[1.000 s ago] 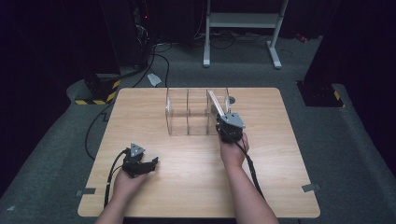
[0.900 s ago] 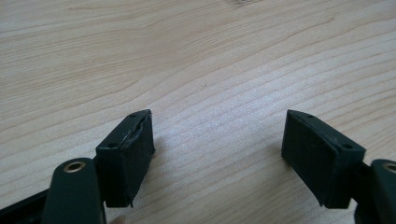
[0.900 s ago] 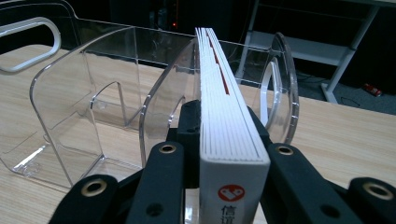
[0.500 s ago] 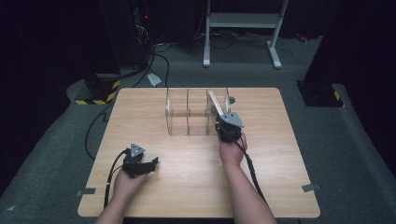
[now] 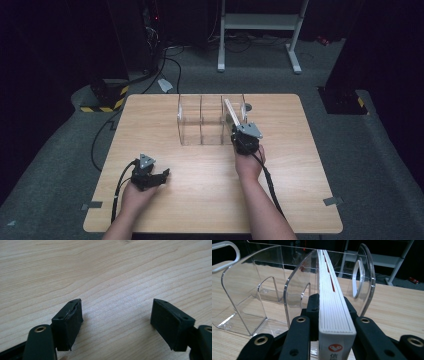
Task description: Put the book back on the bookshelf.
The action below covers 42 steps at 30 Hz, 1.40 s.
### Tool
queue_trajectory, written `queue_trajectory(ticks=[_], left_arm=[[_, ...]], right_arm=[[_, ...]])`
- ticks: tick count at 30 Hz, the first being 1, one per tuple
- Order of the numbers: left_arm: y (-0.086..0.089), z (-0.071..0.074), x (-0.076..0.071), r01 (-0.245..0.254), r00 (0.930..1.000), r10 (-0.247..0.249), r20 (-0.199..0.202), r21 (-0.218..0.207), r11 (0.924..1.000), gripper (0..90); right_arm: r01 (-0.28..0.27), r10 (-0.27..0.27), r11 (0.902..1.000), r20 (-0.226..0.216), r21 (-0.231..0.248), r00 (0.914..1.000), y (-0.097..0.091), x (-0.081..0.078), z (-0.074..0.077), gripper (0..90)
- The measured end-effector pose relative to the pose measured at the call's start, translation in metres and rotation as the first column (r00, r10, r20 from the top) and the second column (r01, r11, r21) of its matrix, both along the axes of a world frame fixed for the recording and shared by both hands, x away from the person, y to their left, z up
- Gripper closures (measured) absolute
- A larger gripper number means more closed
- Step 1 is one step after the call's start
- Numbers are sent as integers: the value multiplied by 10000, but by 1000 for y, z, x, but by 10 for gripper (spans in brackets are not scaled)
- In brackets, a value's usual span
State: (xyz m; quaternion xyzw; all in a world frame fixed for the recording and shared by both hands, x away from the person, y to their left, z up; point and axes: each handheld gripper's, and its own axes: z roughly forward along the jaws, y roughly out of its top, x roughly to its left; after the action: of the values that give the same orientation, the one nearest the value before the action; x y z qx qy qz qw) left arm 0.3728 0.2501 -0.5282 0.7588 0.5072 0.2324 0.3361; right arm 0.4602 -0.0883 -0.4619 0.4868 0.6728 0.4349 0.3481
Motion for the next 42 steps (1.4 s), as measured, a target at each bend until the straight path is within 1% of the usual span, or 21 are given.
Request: queue_trajectory(ticks=[1, 3, 5, 8, 20, 24, 27, 30, 33, 34, 35, 36, 37, 39, 42], left_arm=[[0, 0, 0, 33, 10000, -33, 15, 63, 10000, 256], [0, 0, 0, 22, 10000, -22, -2, 22, 10000, 257], [0, 0, 0, 27, 10000, -27, 3, 33, 10000, 257], [0, 0, 0, -4, 10000, 4, -10, -10, 10000, 257], [0, 0, 0, -2, 10000, 2, -15, -16, 10000, 257], [0, 0, 0, 2, 10000, -2, -16, -19, 10000, 257], [0, 0, 0, 7, 10000, -7, -1, 10, 10000, 257], [0, 0, 0, 1, 10000, -1, -1, -7, 10000, 257], [0, 0, 0, 0, 10000, 0, -8, -15, 10000, 257], [0, 0, 0, 8, 10000, -8, -12, -14, 10000, 257], [0, 0, 0, 8, 10000, -8, -12, -14, 10000, 257], [0, 0, 0, -7, 10000, 7, -11, -29, 10000, 257], [0, 0, 0, 12, 10000, -12, 3, 15, 10000, 257], [0, 0, 0, -10, 10000, 10, -11, -36, 10000, 257], [0, 0, 0, 4, 10000, -4, -13, -26, 10000, 257]], right_arm=[[37, -37, 9999, -30, -103, 10000, 0, -1, -1, 741], [40, -41, 9999, -105, -129, 9999, 1, -2, -1, 739], [6, -8, 9998, -85, -198, 10000, 2, -3, -1, 736], [24, -27, 9999, -222, -144, 9997, 1, -4, -1, 731], [-86, 86, 10000, -183, 9, 9998, -2, -8, 1, 685], [-59, 63, 9998, -199, 179, 9998, -6, -12, 1, 684], [-51, 55, 9997, -145, 221, 9999, -8, -14, 0, 692], [2, 4, 9995, -178, 318, 9998, -8, -15, 1, 743], [142, -139, 9993, -92, 341, 9999, -7, -15, 0, 751], [212, -213, 9995, 25, 252, 9998, -6, -16, 0, 752], [212, -213, 9995, 25, 252, 9998, -6, -16, 0, 752], [268, -270, 9996, 187, 135, 9995, -4, -17, 1, 752], [268, -270, 9996, 187, 135, 9995, -4, -17, 1, 752], [367, -368, 9993, 285, 55, 9989, -5, -18, 2, 753], [546, -547, 9985, 408, 55, 9977, -8, -17, 3, 753]])
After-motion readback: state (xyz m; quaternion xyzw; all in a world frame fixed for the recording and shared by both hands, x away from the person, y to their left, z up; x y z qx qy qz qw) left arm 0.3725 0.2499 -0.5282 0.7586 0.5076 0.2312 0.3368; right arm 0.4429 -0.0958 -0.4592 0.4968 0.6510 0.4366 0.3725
